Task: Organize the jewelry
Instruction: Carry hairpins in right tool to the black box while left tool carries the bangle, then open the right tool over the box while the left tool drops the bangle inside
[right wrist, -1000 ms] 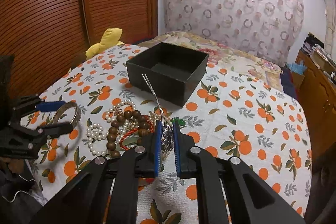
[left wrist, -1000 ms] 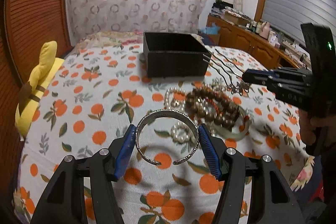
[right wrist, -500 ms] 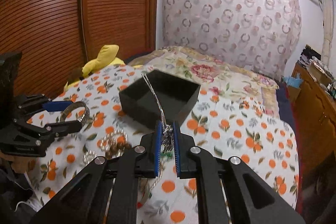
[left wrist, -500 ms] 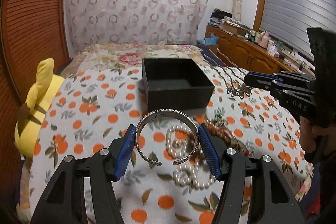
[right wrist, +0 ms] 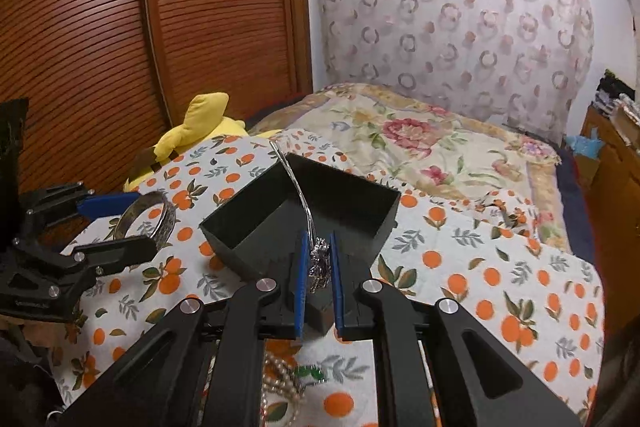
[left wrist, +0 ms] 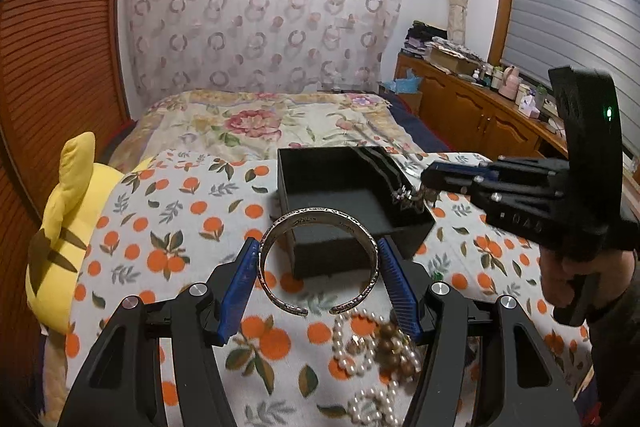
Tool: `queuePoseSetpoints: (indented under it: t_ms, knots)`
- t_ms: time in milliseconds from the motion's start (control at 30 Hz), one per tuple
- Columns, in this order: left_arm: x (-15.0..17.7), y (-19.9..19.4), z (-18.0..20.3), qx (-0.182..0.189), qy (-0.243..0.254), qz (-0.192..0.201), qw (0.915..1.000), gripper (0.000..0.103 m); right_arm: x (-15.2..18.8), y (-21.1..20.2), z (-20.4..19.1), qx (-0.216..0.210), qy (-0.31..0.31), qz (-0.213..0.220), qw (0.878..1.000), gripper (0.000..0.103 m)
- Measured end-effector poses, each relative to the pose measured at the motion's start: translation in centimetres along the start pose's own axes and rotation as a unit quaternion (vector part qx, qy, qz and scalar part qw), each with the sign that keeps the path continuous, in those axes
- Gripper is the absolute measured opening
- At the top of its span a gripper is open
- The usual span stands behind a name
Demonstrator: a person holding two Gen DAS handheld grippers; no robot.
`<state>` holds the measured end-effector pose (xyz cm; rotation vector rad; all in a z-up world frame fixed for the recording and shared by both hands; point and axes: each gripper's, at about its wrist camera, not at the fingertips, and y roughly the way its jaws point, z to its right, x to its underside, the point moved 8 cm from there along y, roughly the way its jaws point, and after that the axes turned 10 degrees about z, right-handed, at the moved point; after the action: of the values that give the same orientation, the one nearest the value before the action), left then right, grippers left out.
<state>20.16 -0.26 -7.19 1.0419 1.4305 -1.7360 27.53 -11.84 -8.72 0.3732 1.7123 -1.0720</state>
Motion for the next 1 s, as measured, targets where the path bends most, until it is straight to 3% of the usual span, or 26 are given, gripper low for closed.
queuePoseSetpoints:
  t_ms: [433, 1000]
  knots:
    - [-1.4, 3.8, -1.6, -0.013, 0.002, -0.016, 0.9998, 0.058, 0.8, 2.6, 0.7, -0.041, 0.044, -0.015, 0.998, 0.014]
    - [-1.8, 9.8, 1.0, 0.005, 0.026, -0.059, 0.9979, 0.058, 0.9, -0.8, 3.4, -0.007, 0.038, 0.007, 0.999, 0.014]
